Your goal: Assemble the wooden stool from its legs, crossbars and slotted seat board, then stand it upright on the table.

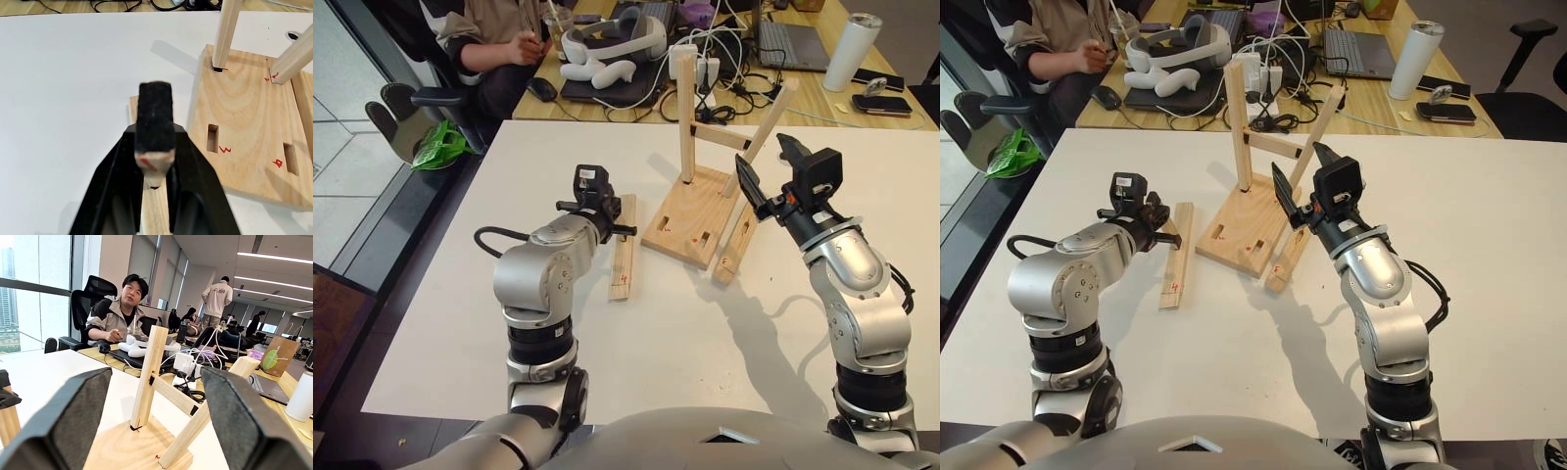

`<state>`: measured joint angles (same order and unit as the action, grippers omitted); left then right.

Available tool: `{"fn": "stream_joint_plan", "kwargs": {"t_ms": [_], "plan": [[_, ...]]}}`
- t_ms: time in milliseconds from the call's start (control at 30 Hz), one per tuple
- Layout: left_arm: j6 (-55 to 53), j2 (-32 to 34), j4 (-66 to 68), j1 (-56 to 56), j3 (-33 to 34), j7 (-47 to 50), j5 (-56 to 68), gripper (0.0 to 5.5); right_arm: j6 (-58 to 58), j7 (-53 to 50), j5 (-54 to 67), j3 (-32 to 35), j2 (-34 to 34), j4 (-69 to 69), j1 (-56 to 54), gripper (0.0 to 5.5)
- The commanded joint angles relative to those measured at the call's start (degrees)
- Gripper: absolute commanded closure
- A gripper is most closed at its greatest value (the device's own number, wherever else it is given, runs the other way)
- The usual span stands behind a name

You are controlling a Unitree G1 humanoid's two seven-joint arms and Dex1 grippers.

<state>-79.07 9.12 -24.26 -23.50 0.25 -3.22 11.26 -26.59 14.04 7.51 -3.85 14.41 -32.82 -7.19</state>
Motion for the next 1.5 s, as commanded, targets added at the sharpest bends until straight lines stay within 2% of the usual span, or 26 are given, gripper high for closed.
{"fn": "stream_joint_plan", "kwargs": {"t_ms": [33, 133, 367, 433, 533, 867, 900, 1167, 1200, 1333, 1500], "plan": [[0.12, 5.94, 9.27, -1.08, -3.85, -3.61, -0.53, 5.09, -0.8, -0.83, -0.48, -0.3, -0.5, -0.49, -0.57, 2.17], [2.04, 5.82, 11.88, -2.23, -2.21, -2.56, -1.56, 5.09, -0.89, -1.12, -0.56, -0.5, -0.65, -0.77, -0.34, 2.17], [-4.48, -7.42, 0.35, 2.82, 8.89, 7.97, -5.24, 5.09, -1.25, -1.12, -0.45, 0.19, 0.29, -1.82, 0.7, 2.17], [-6.52, -10.67, -3.39, 4.58, 9.49, 10.0, -6.46, 5.09, -1.32, -1.28, -0.52, 0.32, 0.3, -2.0, 0.87, 2.17], [-7.79, -12.21, -5.66, 6.7, 7.39, 10.77, -7.15, 5.09, -1.28, -1.37, -0.76, -0.16, 0.14, -2.02, 0.83, 2.17], [-0.89, -9.15, -3.42, 3.93, 5.31, 8.79, -7.75, 5.09, -0.76, -1.09, -1.24, -0.83, 0.03, -1.35, 0.29, 2.17], [-0.08, -9.05, -3.93, 3.76, 5.32, 8.76, -7.81, 4.8, -0.69, -1.04, -1.28, -0.86, 0.02, -1.36, 0.35, 2.17], [3.18, -5.25, -9.5, 1.14, 1.63, 8.89, -9.72, 3.78, -0.45, -1.05, -1.66, -0.95, -0.07, -1.29, 0.23, 2.17], [2.58, -4.42, -10.13, 0.09, 1.94, 8.64, -9.75, 3.63, -0.46, -1.02, -1.65, -0.93, -0.06, -1.29, 0.2, 2.17], [5.67, -2.98, -8.16, -6.25, 5.13, 8.8, -10.28, 3.63, -0.46, -1.31, -1.74, -0.75, -0.16, -1.17, 0.07, 2.17], [18.2, -4.44, 1.65, -12.42, 10.25, 10.87, -9.85, 3.63, 0.02, -1.42, -1.89, -2.04, -1.1, -0.18, -0.93, 2.17]]}}
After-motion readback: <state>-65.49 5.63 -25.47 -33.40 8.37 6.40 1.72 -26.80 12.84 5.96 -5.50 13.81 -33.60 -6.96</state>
